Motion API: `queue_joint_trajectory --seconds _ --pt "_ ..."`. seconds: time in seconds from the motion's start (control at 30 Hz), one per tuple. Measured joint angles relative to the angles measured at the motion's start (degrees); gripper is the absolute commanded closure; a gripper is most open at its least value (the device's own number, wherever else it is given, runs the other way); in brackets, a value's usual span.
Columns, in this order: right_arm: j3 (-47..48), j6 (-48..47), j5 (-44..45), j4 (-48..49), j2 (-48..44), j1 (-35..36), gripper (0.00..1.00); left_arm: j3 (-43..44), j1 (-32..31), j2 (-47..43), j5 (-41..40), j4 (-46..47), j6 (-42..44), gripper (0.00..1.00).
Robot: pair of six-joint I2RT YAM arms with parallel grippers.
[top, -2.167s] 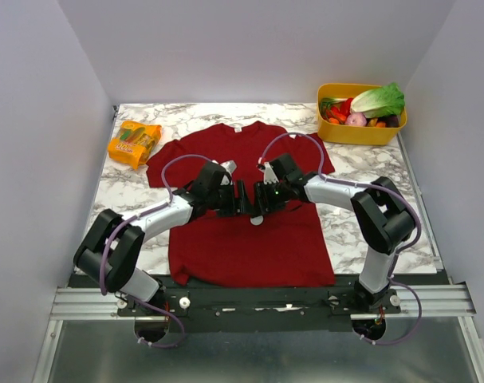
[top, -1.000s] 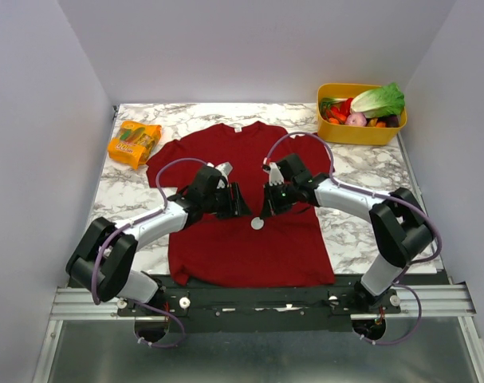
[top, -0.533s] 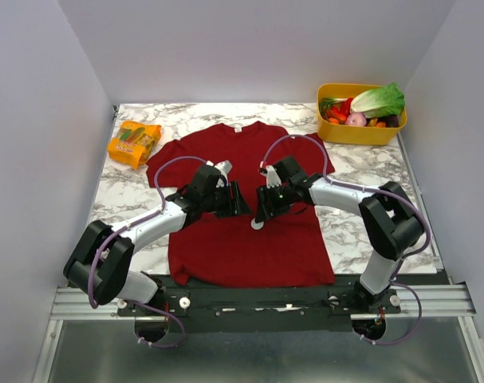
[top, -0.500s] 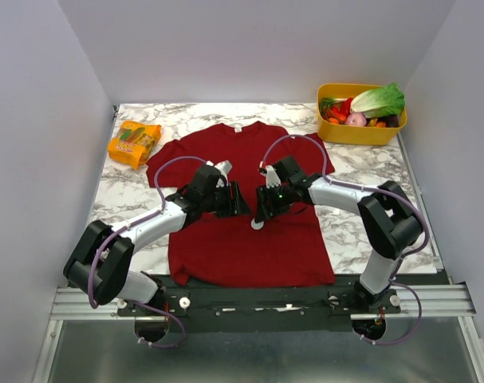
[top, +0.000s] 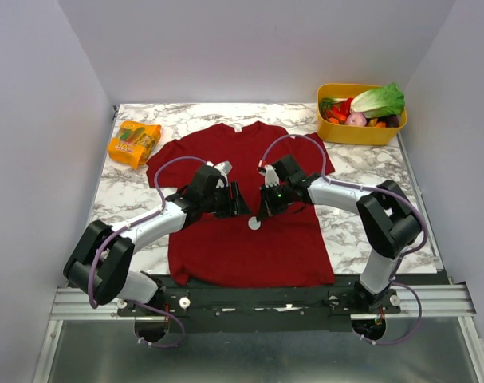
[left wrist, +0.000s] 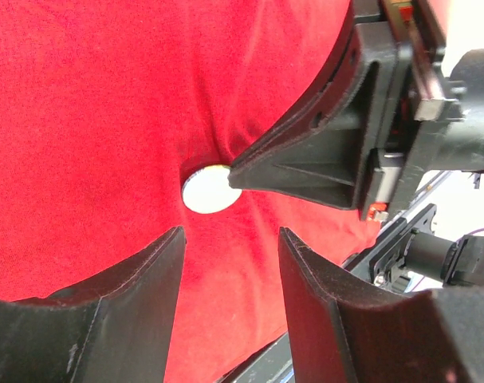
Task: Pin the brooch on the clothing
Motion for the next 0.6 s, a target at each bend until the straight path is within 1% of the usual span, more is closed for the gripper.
queue_joint_trajectory --seconds 0.23,0.5,0.6 --pt "-0.02 0.42 -0.31 0.11 -3.93 0.02 1.00 0.00 0.00 -0.90 -0.04 -0.39 0.46 0.40" --pt "-0.02 1.81 0.59 0.22 -9.42 -0.07 1.00 0.02 0.46 -5.46 -0.07 -0.57 1.07 0.40" --pt "-0.04 3.21 1.75 0.35 -13.03 -0.61 1.00 1.55 1.27 -8.28 0.07 -1.44 1.18 0.38"
